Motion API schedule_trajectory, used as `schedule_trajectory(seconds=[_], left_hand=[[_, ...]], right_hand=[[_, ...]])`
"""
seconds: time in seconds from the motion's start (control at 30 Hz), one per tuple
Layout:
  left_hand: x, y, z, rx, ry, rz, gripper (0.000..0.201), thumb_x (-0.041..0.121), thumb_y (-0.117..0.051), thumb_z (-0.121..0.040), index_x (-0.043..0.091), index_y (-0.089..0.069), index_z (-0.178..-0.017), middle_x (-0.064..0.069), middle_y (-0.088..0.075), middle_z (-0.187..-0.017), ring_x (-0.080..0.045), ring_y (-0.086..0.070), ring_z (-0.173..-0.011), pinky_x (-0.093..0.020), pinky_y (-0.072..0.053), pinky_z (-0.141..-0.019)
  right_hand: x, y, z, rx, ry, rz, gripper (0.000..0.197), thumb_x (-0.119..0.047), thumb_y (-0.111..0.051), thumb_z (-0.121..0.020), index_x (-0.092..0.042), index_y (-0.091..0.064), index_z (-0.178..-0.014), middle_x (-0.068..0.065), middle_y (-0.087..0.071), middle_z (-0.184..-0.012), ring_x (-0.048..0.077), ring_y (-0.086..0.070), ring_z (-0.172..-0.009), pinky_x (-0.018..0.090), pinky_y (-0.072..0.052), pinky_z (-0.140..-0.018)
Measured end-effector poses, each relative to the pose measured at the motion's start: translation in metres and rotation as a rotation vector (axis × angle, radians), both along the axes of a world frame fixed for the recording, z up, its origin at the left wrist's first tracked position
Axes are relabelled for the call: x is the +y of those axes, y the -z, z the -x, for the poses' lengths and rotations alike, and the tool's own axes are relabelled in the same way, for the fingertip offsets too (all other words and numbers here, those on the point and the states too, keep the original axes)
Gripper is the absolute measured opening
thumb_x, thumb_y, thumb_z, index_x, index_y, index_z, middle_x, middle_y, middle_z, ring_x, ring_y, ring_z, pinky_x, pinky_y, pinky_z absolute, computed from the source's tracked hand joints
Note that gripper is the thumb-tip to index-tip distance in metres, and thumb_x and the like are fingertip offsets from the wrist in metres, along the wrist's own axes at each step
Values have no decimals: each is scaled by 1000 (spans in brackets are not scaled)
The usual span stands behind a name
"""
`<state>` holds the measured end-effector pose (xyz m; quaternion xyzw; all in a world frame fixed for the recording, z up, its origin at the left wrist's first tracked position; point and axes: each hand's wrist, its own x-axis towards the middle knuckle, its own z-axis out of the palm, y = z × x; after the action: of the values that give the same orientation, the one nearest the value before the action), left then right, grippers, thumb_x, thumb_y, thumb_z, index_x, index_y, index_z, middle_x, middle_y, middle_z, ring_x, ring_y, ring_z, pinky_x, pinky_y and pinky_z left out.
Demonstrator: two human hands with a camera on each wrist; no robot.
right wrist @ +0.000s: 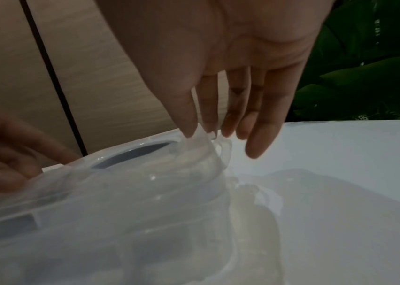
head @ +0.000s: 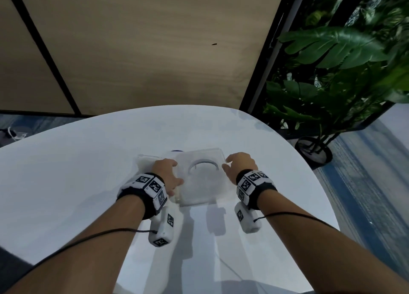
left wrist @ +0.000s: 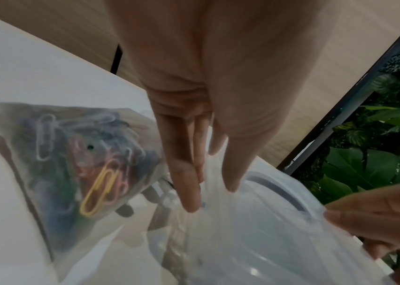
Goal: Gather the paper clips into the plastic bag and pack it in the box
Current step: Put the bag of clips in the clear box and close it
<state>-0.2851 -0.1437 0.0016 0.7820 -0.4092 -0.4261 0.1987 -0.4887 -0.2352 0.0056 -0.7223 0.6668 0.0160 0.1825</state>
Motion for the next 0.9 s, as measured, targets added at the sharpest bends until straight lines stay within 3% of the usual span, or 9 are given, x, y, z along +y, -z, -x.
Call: schedule_trajectory(seconds=[0.1, 0.2, 0.27, 0.4, 0.57, 0.67, 0.8, 0.9], left_hand=[[-2, 0, 0, -7, -36, -2, 69, 9, -75, -88, 13, -44, -149, -17, -68, -114, -35, -74, -75, -26, -50, -40], [-5, 1, 0, -34, -92, -3, 69, 12, -82, -80, 3, -51, -141, -20, -74, -107, -34, -77, -89, -38, -63, -68], [-5, 3, -3, -32, -155, 4, 63, 16, -89, -72, -2, -62, -127, -19, -78, -98, -29, -78, -88, -40, -63, -84], [-4, 6, -5, 4, -220, 36, 38, 14, -94, -64, -3, -77, -93, -17, -80, -83, -27, -80, -80, -40, -64, -83], [-2, 4, 2, -81, -201, 61, 27, 15, -91, -67, 3, -80, -88, -13, -80, -88, -25, -78, -85, -36, -64, -85], [-1, 2, 6, -127, -194, 66, 28, 13, -90, -69, 3, -80, -93, -13, -79, -94, -26, -77, -90, -34, -62, -89], [-2, -14, 18, -223, -115, 45, 12, 12, -83, -77, 17, -76, -84, -8, -72, -93, -27, -70, -89, -24, -56, -88], [-3, -15, 19, -278, -100, 41, 9, 13, -81, -79, 15, -76, -86, -10, -75, -100, -25, -72, -105, -27, -56, -92]], right_hand=[[0, 7, 4, -53, -4, -86, 38, -30, -54, -95, -23, -58, -132, 8, -49, -141, 26, -56, -121, 34, -48, -97], [-2, 11, 5, -264, 121, -167, 39, -22, -67, -83, -26, -63, -122, 7, -65, -123, 27, -71, -96, 38, -59, -85], [-4, 11, 10, -377, 230, -213, 45, -17, -77, -75, -25, -62, -116, 9, -67, -112, 28, -74, -80, 41, -62, -75], [0, 5, 16, -478, 359, -322, 27, -10, -83, -73, -10, -68, -95, 13, -75, -82, 25, -75, -66, 41, -63, -72], [5, 11, 14, -475, 375, -251, 12, -13, -81, -74, -12, -69, -77, 10, -74, -79, 25, -75, -67, 40, -63, -72], [6, 17, 15, -443, 353, -213, 15, -22, -80, -73, -21, -66, -67, 8, -76, -81, 26, -75, -75, 39, -61, -79], [9, 13, 11, -404, 335, -192, 13, -24, -80, -70, -17, -68, -73, 10, -75, -88, 29, -74, -77, 39, -62, -78], [7, 12, 8, -363, 305, -186, 21, -23, -76, -70, -9, -71, -85, 10, -74, -86, 28, -73, -75, 38, -62, -75]])
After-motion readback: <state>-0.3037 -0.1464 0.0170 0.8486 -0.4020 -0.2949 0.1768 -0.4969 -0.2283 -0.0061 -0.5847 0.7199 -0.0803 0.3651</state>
